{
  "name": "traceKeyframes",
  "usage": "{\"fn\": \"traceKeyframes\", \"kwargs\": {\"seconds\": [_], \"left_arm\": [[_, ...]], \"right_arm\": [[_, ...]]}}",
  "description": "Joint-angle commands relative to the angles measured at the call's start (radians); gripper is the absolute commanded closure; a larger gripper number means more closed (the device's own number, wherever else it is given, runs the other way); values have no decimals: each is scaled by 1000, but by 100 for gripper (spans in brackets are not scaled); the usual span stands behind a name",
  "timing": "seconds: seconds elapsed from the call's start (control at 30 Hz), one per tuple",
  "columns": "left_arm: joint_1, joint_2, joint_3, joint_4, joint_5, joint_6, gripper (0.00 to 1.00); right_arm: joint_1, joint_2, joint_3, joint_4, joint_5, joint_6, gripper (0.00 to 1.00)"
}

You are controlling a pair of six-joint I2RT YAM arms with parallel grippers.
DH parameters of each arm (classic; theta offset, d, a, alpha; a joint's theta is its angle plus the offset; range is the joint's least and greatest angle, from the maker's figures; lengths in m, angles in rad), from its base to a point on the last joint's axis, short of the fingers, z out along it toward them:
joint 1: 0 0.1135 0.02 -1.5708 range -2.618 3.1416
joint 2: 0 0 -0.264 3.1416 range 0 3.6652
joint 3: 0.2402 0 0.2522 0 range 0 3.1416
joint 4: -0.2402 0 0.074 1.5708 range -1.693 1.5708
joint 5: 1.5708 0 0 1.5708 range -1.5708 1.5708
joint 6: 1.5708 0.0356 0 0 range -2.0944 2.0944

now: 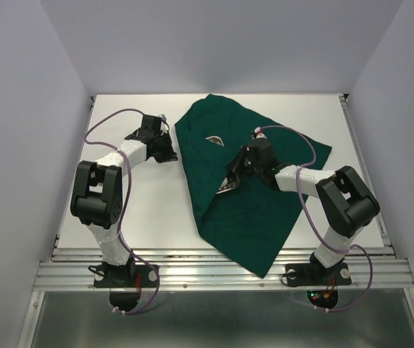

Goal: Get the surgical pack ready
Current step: Pack the surgical kit at the center of the board.

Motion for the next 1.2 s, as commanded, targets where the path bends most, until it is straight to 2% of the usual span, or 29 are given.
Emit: {"fn": "traceKeyframes", "kwargs": {"seconds": [0.0, 0.2, 0.23, 0.27, 0.37, 0.5, 0.67, 0.83, 0.9, 0.93, 0.97, 1.07, 1.17], "left_arm": [[-26, 31, 38, -24, 1, 3, 100], [-68, 75, 53, -22, -4, -6, 100], [-71, 81, 54, -22, -4, -6, 100], [-72, 83, 56, -21, -5, -8, 100], [-77, 87, 62, -19, -5, -11, 100], [-80, 87, 70, -19, -4, -9, 100], [-85, 87, 76, -19, 0, -8, 100], [-88, 68, 81, -28, -20, -2, 100], [-86, 45, 71, -38, -60, 1, 100], [-82, 23, 59, -39, -89, 1, 100], [-77, 15, 53, -39, -97, 1, 100], [-52, 14, 28, -41, -123, -9, 100], [-48, 49, 24, -39, -114, -19, 100]], "right_arm": [[6, -38, -3, 12, 66, -10, 99], [6, -44, 14, -11, 82, -26, 98], [6, -45, 17, -14, 77, -29, 91], [6, -49, 17, -16, 77, -32, 75], [6, -84, 6, -42, 111, -36, 62], [6, -151, -14, -85, 176, -64, 55], [6, -254, -47, -145, 244, -87, 51], [6, -380, -69, -235, 284, -137, 53], [6, -412, -71, -336, 278, -159, 56], [6, -424, -74, -365, 274, -171, 60], [6, -453, -78, -394, 256, -202, 72], [6, -484, -115, -470, 190, -233, 91], [15, -463, -141, -481, 139, -228, 97]]}}
